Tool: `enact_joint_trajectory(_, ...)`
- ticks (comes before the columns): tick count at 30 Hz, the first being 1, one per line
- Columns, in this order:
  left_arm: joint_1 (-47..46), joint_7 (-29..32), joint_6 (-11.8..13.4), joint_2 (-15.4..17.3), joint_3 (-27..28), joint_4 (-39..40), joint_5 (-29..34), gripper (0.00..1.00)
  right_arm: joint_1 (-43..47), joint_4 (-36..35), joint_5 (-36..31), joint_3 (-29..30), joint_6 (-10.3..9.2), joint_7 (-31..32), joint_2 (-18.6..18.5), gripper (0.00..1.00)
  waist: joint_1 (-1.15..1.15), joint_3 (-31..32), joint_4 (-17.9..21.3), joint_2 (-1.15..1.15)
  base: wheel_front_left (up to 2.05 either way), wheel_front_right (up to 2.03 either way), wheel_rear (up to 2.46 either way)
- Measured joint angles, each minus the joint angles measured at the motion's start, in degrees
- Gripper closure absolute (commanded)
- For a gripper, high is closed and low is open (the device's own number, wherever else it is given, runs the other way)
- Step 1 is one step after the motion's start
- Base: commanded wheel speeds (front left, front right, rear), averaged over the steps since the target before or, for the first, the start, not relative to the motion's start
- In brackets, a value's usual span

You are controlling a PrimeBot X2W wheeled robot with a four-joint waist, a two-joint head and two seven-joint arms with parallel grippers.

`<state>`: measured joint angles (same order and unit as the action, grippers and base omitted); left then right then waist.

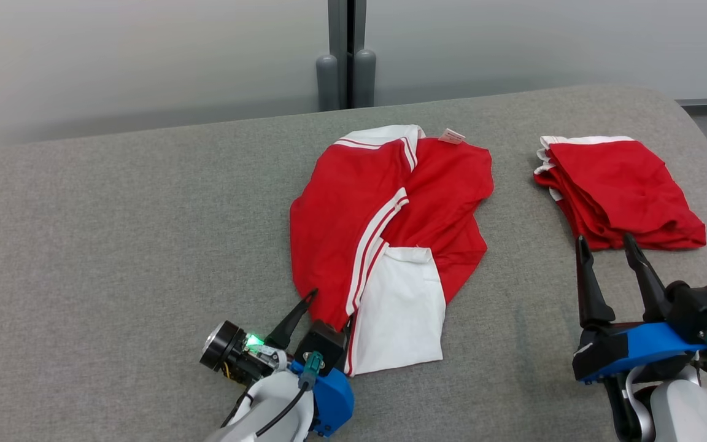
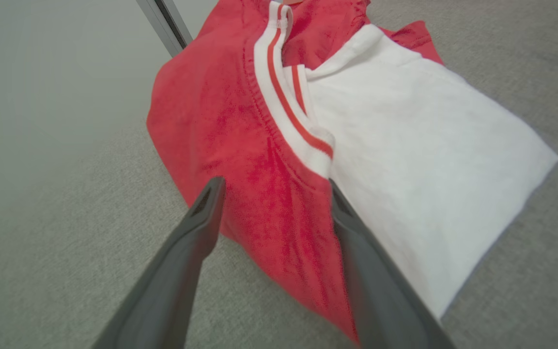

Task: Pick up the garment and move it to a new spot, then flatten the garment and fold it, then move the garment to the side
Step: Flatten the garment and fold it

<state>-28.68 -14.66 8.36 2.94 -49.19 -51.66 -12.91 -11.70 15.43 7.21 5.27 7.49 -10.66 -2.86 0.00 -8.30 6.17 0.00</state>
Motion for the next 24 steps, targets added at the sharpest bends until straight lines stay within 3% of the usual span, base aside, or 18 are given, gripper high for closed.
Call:
enact_joint_trajectory(1,-0.2,-0.1,0.2,0.0,-0.2,0.2,-0.7,0.22,-0.1,0.1,0.0,0.0,0.00,0.0,0.0,0.00,0.00,0.0,0.1,0.00,0.00,0.00,0.00)
enact_joint_trajectory(3,-0.9,-0.1,0.6,0.0,-1.1,0.0,-1.2,0.95,-0.2,0.2,0.3,-0.1,0.00,0.0,0.0,0.00,0.00,0.0,0.2,0.00,0.00,0.00,0.00)
enact_joint_trajectory(4,-1.2,-0.1,0.7,0.0,-1.4,-0.3,-1.7,1.00,-0.3,0.3,0.4,-0.2,0.00,0.0,0.0,0.00,0.00,-0.1,0.3,0.00,0.00,0.00,0.00)
enact_joint_trajectory(11,-2.6,-0.3,0.8,0.0,1.2,0.9,-9.1,1.00,-0.7,0.5,0.5,0.5,0.00,-0.3,0.0,0.00,0.00,0.0,0.5,0.00,0.00,0.00,0.00)
enact_joint_trajectory(18,-2.6,-0.3,0.2,-0.1,14.3,8.0,-19.3,1.00,-0.6,0.2,0.4,2.4,0.00,-0.3,0.0,0.00,0.00,0.4,-1.0,0.00,0.00,0.00,0.00)
enact_joint_trajectory(24,-1.2,-0.3,-0.6,1.1,23.7,7.1,-22.1,1.00,-0.6,0.1,0.4,2.5,0.00,0.1,0.0,0.00,-0.01,0.0,-1.6,0.00,0.00,0.00,0.00)
